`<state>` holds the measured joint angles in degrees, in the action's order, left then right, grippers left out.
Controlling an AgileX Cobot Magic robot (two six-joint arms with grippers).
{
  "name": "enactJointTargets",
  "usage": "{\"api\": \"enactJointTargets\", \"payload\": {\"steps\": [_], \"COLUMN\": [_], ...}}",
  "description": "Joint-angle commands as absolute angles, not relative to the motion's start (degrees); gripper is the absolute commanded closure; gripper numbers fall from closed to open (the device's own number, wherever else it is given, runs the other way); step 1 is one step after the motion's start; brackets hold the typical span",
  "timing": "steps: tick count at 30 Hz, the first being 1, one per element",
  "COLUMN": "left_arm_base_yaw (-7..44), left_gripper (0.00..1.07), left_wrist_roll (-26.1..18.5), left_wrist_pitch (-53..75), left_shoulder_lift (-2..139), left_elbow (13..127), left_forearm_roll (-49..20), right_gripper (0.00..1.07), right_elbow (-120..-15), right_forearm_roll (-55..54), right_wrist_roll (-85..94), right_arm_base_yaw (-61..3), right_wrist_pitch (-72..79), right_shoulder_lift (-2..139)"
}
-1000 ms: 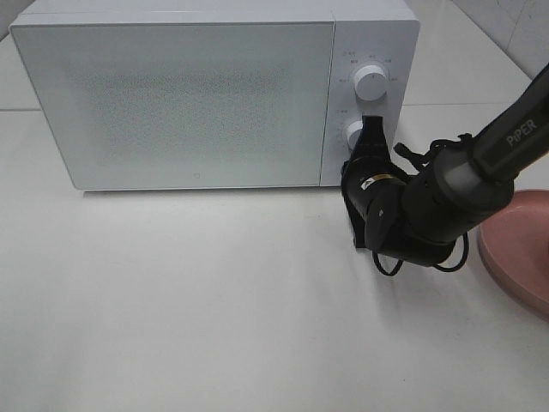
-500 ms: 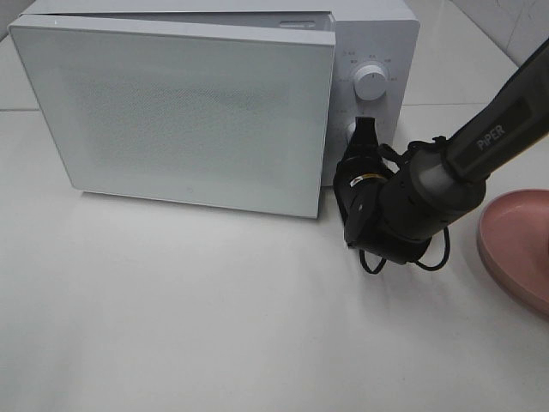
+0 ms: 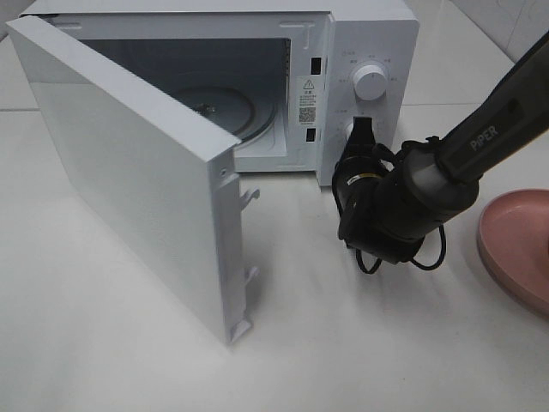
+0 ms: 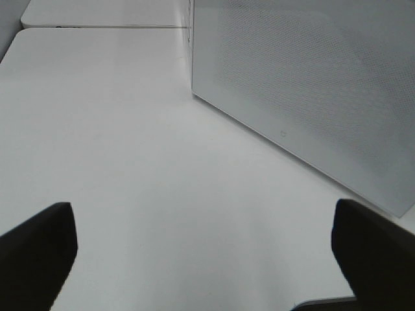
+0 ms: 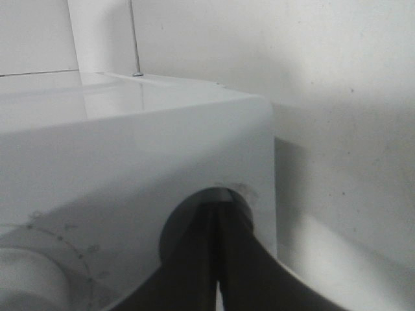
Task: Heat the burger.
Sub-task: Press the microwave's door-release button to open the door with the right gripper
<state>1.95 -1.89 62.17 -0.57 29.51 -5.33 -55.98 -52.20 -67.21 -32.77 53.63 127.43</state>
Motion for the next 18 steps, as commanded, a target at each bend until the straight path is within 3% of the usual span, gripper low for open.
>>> {"api": "enactJointTargets", "payload": {"steps": [1, 18], "left_arm_base_yaw": [2.4, 2.4], "left_gripper": [0.07, 0.07], "left_wrist_roll": [-1.5, -1.5], "left_wrist_pitch": [61.3, 61.3], "left_shoulder_lift": [-1.3, -1.3], "left_elbow": [29.6, 29.6], "left_forearm_roll": [-5.6, -5.6], "right_gripper": [1.07, 1.07], "right_elbow": [-60.4, -57.2], "right_forearm_roll": [-45.5, -44.9], "right_wrist_roll": [-66.9, -66.8], "right_arm_base_yaw": [-30.7, -30.8], "right_wrist_pitch": [64.2, 56.3], "right_shoulder_lift": [126.6, 124.0]}}
